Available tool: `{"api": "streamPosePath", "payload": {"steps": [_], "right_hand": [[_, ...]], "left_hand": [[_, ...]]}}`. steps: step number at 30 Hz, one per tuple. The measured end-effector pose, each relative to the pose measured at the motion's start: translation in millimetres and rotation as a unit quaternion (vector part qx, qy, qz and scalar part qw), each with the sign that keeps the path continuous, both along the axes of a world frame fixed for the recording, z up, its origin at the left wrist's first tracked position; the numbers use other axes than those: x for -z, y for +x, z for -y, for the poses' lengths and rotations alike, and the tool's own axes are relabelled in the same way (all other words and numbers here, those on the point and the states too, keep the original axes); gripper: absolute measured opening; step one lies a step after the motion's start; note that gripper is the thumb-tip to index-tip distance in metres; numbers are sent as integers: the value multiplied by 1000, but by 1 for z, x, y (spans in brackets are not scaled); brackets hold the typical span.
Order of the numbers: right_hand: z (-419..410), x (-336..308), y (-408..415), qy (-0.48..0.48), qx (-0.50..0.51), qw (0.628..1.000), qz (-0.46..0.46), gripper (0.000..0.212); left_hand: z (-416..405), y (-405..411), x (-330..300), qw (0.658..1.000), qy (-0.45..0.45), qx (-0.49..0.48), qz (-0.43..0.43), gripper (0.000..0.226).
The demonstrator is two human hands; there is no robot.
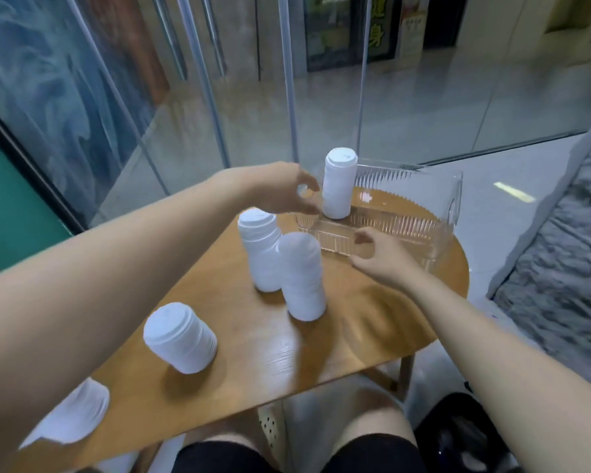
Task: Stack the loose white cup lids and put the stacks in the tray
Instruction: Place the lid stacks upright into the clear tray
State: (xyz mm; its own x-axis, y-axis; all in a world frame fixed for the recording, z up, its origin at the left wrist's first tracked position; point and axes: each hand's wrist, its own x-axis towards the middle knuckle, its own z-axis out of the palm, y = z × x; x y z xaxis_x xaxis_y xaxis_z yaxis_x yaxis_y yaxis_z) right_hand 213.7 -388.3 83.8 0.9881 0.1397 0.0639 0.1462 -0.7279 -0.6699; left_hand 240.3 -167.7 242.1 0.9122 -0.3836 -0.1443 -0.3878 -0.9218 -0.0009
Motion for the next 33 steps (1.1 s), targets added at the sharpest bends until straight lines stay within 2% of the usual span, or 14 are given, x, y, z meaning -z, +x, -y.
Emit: {"api": "streamPosePath", "payload": {"steps": [3, 5, 7, 10, 14, 19, 23, 26, 33], "right_hand": [[-20, 28, -31, 26, -39, 995, -84, 79], [-36, 50, -48, 35, -52, 989, -133, 103], [-52, 69, -58, 10, -36, 991, -128, 113], [-68, 85, -63, 1, -3, 998, -65, 95], [-80, 92, -61, 55, 28, 998, -32, 91], [-84, 100, -55, 78, 33, 996, -7, 75], [-84, 99, -52, 62, 20, 998, 10, 62], [-81, 100, -51, 70, 16, 997, 16, 51], [-66, 85, -43, 139, 36, 990, 14, 58]], "left_hand": [[-18, -26, 28, 1000, 7, 9, 2, 79], [-29, -40, 50, 999, 33, 26, 21, 78], [-37, -52, 72, 996, 60, 51, 44, 71], [-48, -60, 94, 991, 72, 77, 79, 52], [-56, -62, 107, 991, 37, 76, 104, 44], [-58, -60, 107, 993, 6, 76, 92, 41], [-55, -61, 99, 995, -12, 65, 69, 41], [-50, -63, 89, 996, -54, 65, 36, 36], [-33, -55, 70, 988, -125, 83, 36, 34]]}}
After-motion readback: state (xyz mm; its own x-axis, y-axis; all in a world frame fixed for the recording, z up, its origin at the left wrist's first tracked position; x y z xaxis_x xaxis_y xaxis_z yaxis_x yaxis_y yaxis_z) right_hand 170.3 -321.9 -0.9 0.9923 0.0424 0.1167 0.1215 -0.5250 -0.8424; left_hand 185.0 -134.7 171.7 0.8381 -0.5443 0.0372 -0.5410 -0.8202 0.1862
